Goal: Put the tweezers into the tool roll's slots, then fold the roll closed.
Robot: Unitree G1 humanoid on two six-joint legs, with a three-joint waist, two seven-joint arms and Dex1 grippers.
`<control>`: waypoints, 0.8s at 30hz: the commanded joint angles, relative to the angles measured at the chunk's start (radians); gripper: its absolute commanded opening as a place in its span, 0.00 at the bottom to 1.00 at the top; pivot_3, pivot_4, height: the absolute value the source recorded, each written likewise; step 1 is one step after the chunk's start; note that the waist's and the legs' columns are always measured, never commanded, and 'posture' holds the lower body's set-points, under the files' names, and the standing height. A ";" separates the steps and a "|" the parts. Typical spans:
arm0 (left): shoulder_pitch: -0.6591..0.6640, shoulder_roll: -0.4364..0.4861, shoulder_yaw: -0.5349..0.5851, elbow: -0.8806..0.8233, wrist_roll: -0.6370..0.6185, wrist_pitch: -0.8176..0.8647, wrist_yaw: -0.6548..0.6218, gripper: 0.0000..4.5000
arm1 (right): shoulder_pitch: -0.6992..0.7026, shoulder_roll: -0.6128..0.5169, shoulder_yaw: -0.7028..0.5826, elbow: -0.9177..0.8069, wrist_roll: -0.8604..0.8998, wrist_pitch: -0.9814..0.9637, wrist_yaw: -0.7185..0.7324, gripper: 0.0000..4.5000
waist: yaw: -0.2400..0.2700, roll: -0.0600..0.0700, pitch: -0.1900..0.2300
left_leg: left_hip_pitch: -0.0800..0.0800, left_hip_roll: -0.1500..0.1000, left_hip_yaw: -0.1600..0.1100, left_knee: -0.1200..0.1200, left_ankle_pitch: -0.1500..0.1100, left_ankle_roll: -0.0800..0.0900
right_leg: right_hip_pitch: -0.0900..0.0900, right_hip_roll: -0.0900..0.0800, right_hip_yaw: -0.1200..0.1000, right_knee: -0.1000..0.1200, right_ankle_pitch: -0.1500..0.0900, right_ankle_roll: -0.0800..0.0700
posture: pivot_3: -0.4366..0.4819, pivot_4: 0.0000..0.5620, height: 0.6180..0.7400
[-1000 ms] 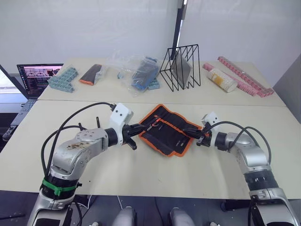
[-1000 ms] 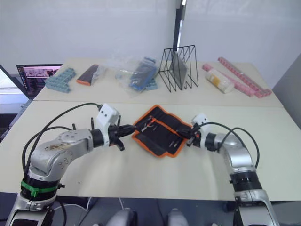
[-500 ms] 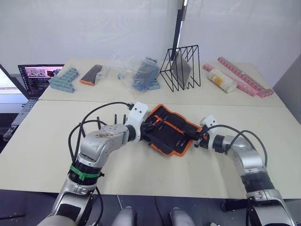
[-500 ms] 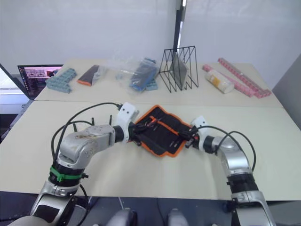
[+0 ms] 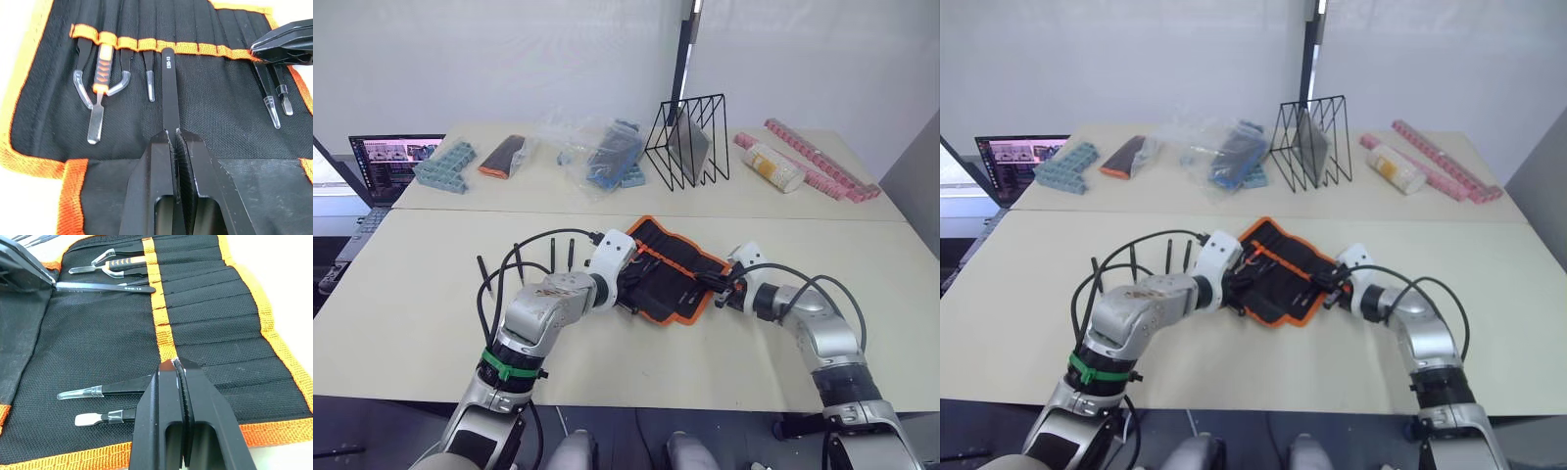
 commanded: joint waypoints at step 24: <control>0.013 0.000 -0.004 -0.029 0.070 -0.066 -0.013 0.00 | 0.046 0.009 0.025 -0.028 -0.013 0.040 -0.009 0.00 | 0.000 0.000 0.000 | 0.000 0.000 0.000 0.000 0.000 0.000 | 0.000 0.000 0.000 0.000 0.000 0.000 | 0.48 0.27 0.99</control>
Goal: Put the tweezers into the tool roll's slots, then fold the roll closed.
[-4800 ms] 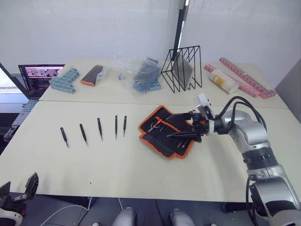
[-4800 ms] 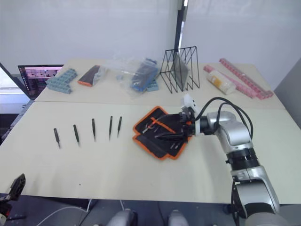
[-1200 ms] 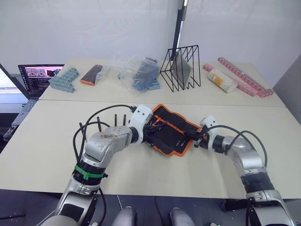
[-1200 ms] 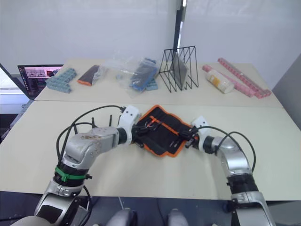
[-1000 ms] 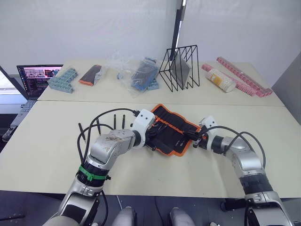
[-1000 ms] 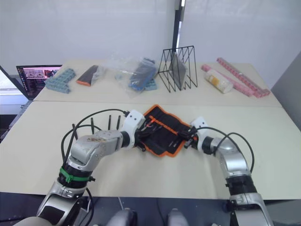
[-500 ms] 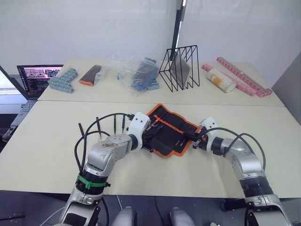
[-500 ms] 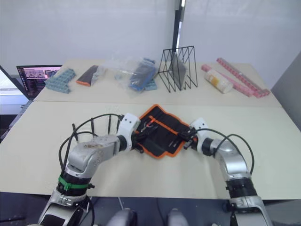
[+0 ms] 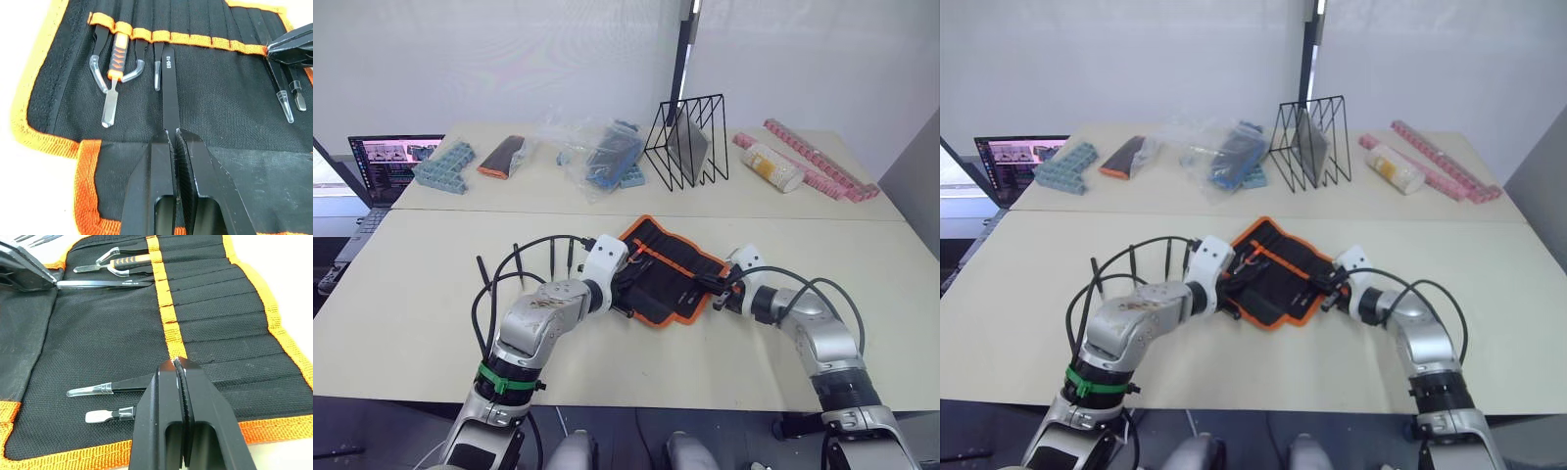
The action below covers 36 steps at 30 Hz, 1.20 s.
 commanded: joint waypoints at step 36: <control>-0.061 -0.055 -0.063 0.060 0.101 -0.089 -0.015 0.00 | 0.043 -0.011 0.028 -0.005 -0.022 0.028 -0.012 0.00 | 0.002 0.000 0.000 | 0.001 0.000 0.000 0.000 0.000 0.000 | 0.001 0.000 0.000 0.000 0.000 0.000 | 0.48 0.27 0.99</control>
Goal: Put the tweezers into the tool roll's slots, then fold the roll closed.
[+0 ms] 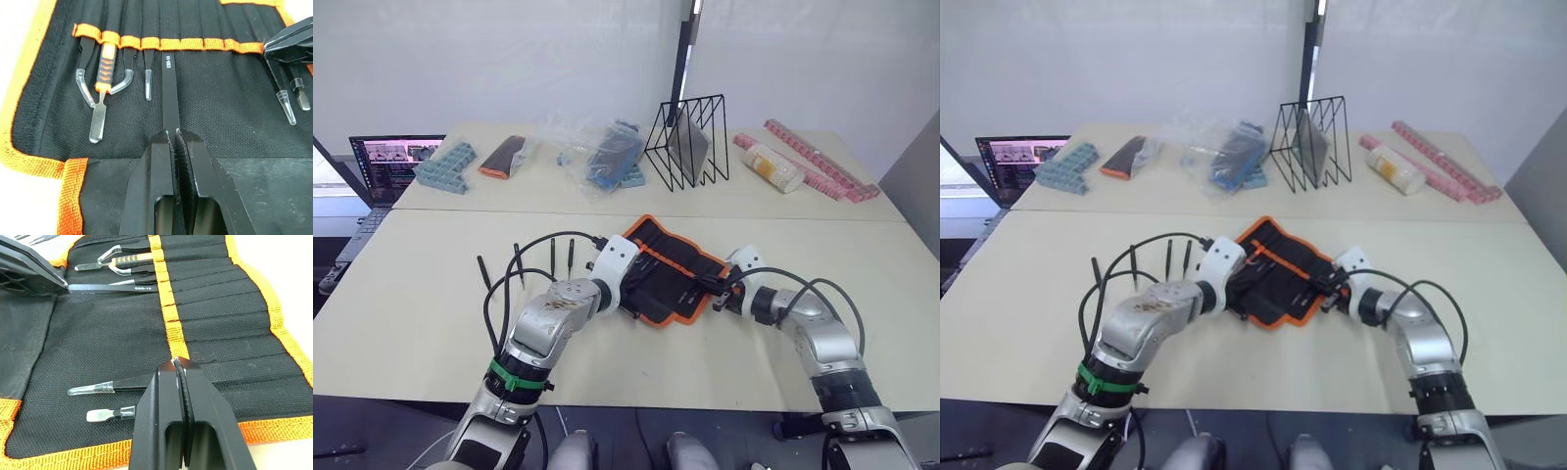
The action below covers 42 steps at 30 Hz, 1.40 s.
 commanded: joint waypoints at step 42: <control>-0.271 -0.196 -0.001 0.605 0.182 -0.475 -0.054 0.00 | 0.052 0.003 0.047 -0.038 -0.018 0.074 -0.007 0.00 | 0.003 0.000 0.000 | 0.000 -0.001 0.001 0.000 0.000 0.000 | 0.001 0.000 0.000 0.000 0.000 0.001 | 0.48 0.27 0.99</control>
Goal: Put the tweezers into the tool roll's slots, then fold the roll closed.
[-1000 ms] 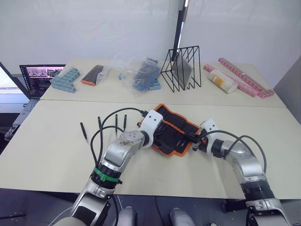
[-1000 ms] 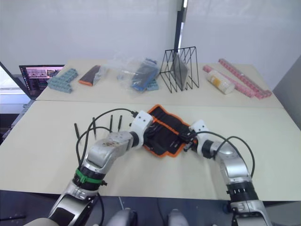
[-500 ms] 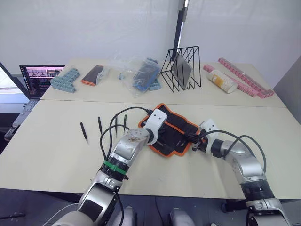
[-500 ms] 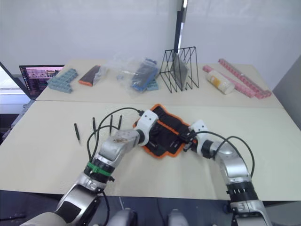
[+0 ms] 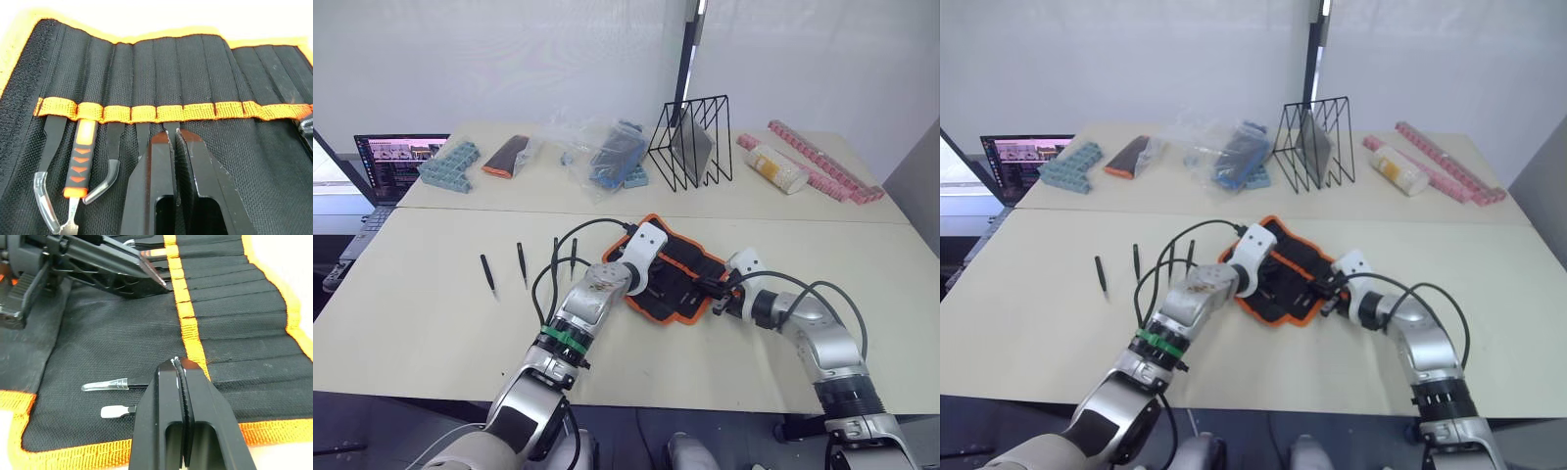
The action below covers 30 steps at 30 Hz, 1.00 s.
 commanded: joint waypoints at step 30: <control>0.138 0.293 0.238 -0.580 -0.120 0.195 -0.176 0.99 | -0.032 0.034 -0.076 -0.015 0.108 0.008 0.034 0.00 | -0.009 0.000 0.000 | -0.002 0.001 -0.002 0.000 0.000 0.001 | -0.003 0.000 0.000 0.001 0.000 0.000 | 0.48 0.27 0.99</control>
